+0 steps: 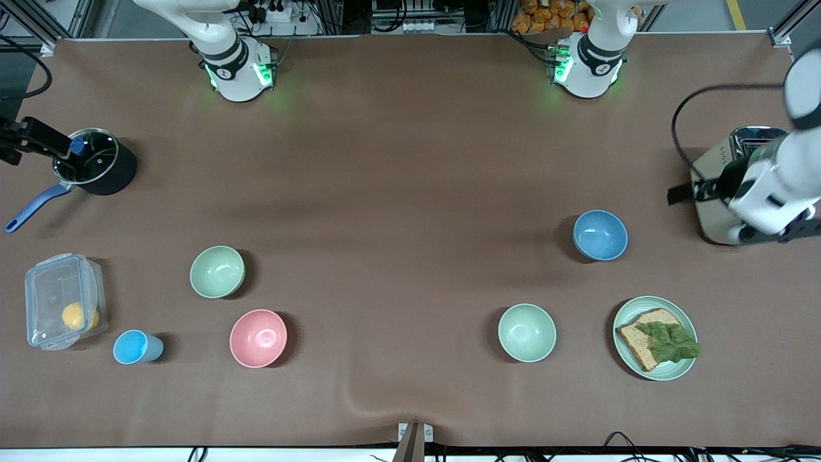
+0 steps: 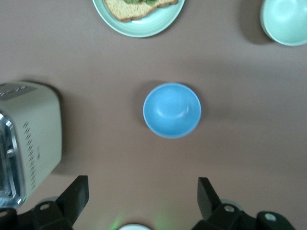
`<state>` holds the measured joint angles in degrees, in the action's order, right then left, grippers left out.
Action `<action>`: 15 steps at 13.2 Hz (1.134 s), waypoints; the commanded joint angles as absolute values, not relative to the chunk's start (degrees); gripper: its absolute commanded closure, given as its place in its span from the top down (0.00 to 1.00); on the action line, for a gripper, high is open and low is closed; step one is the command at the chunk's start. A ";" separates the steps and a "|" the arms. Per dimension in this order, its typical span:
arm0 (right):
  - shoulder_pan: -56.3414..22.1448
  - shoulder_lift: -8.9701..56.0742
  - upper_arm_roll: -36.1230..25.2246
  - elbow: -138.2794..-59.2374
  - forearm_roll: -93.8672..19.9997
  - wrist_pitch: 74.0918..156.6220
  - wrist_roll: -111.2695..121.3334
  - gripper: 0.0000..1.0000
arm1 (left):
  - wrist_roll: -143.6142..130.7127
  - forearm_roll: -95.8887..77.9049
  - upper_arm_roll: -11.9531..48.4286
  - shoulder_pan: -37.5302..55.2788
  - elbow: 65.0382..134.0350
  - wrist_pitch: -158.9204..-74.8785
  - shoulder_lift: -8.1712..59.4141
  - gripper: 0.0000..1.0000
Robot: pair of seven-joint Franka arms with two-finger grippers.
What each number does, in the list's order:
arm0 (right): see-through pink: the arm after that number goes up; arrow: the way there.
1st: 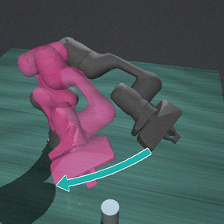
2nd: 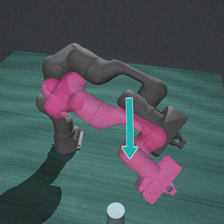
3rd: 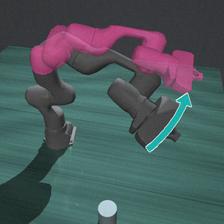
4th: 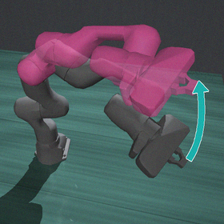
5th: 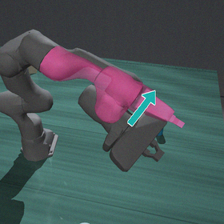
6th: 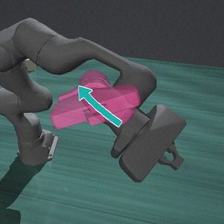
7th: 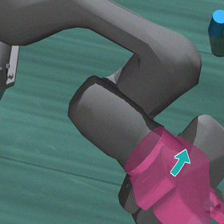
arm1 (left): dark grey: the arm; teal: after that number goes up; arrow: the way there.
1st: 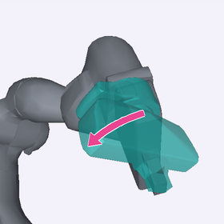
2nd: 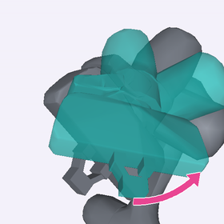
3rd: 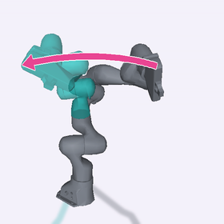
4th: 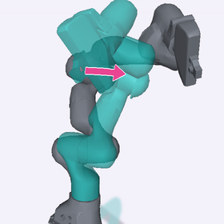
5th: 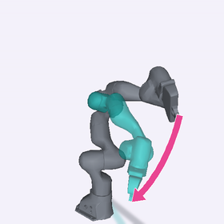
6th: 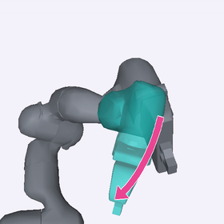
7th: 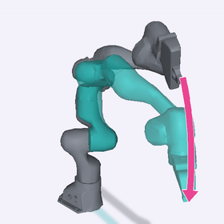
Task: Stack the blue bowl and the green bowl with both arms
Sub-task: 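Reach the left gripper to the blue bowl and the right gripper to the green bowl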
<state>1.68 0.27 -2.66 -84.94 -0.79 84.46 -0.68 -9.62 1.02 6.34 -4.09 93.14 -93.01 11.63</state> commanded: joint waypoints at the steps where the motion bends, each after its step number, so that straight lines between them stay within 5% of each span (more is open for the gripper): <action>1: 2.90 -0.18 -1.93 -85.17 -0.70 83.85 -0.79 1.00 | -8.09 2.11 6.68 -6.14 104.82 -105.33 9.75 1.00; 8: 2.72 6.92 -1.85 -85.61 -0.79 85.51 -0.62 1.00 | -8.17 5.17 6.68 -7.29 124.35 -131.28 14.14 1.00; 12: 1.41 17.02 -1.58 -85.69 -0.79 91.48 -0.44 1.00 | -7.91 6.24 6.77 -8.97 125.77 -134.56 17.13 1.00; 15: 1.40 27.21 -1.41 -85.69 -0.97 102.78 4.72 1.00 | -7.91 6.24 6.85 -8.96 125.51 -134.91 18.63 0.90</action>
